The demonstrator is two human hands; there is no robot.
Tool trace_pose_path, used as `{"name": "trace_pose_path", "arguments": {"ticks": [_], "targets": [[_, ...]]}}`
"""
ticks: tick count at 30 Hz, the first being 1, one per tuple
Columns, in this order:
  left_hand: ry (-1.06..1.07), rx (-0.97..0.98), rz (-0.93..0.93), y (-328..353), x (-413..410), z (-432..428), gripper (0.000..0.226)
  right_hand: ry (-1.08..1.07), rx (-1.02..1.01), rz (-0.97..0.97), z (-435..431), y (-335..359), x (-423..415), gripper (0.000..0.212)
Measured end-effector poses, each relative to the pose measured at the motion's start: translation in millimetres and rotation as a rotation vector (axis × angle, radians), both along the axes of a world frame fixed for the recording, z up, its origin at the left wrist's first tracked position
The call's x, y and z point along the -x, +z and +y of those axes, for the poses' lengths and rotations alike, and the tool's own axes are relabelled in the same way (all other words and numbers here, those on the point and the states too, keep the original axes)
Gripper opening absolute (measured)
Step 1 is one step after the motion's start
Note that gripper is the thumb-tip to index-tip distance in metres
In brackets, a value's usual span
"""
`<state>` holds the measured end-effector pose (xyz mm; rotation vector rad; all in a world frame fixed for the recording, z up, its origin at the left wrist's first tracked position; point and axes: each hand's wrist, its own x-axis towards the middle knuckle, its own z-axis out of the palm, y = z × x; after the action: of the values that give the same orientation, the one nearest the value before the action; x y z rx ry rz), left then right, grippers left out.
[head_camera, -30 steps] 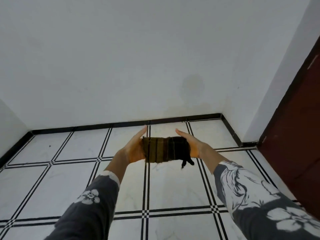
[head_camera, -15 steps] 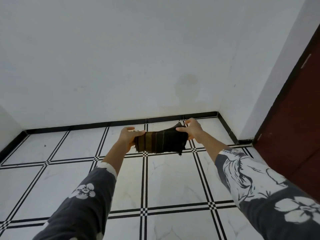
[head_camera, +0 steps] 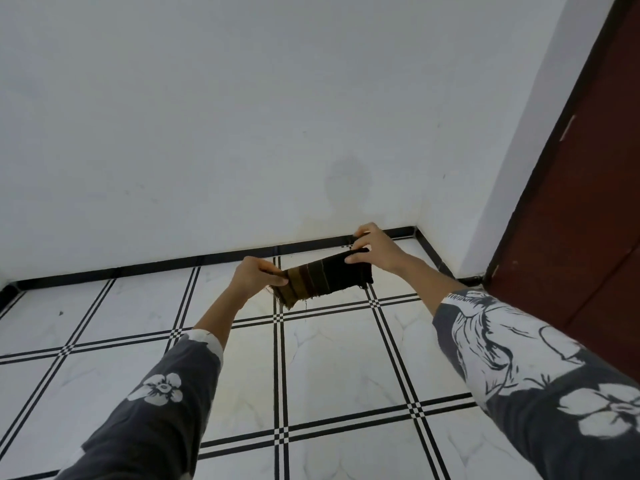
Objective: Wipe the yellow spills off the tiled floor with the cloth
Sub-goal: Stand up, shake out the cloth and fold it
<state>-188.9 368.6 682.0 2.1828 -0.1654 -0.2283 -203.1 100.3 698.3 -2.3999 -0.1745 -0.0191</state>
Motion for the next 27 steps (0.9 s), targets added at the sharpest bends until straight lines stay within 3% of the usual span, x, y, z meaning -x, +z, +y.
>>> {"name": "trace_pose_path", "arguments": {"ticks": [2,4,8,13,18,21,22,25,27], "targets": [[-0.183,-0.23,0.111,2.7,0.1,5.2,0.019,0.116,-0.161,0.112,1.9,6.4,7.4,0.008],[-0.309,-0.377,0.124,6.0,1.0,2.3,0.029,0.173,-0.217,0.189,9.0,12.9,13.0,0.009],[-0.379,0.005,0.147,22.7,14.2,-31.4,0.066,0.269,-0.128,0.312,30.8,19.4,14.6,0.004],[-0.535,-0.193,0.137,21.2,19.8,-68.3,0.031,0.287,-0.04,0.336,29.2,28.5,18.6,0.004],[-0.575,-0.095,0.308,5.8,19.0,-87.1,0.024,0.171,0.075,0.342,-9.6,22.4,37.7,0.011],[-0.569,-0.025,0.403,-0.9,34.5,-119.5,0.011,0.092,0.045,0.361,-33.2,13.1,54.8,0.009],[-0.563,0.033,0.463,-5.9,39.5,-134.0,0.01,0.055,0.026,0.367,-43.7,11.6,62.0,0.007],[-0.68,0.183,0.652,-20.1,57.6,-167.6,0.041,-0.043,-0.005,0.392,-77.0,9.9,85.0,0.012],[-0.744,0.213,0.711,-23.5,76.6,-192.0,0.044,-0.134,-0.011,0.401,-101.7,3.9,110.6,0.02]]}}
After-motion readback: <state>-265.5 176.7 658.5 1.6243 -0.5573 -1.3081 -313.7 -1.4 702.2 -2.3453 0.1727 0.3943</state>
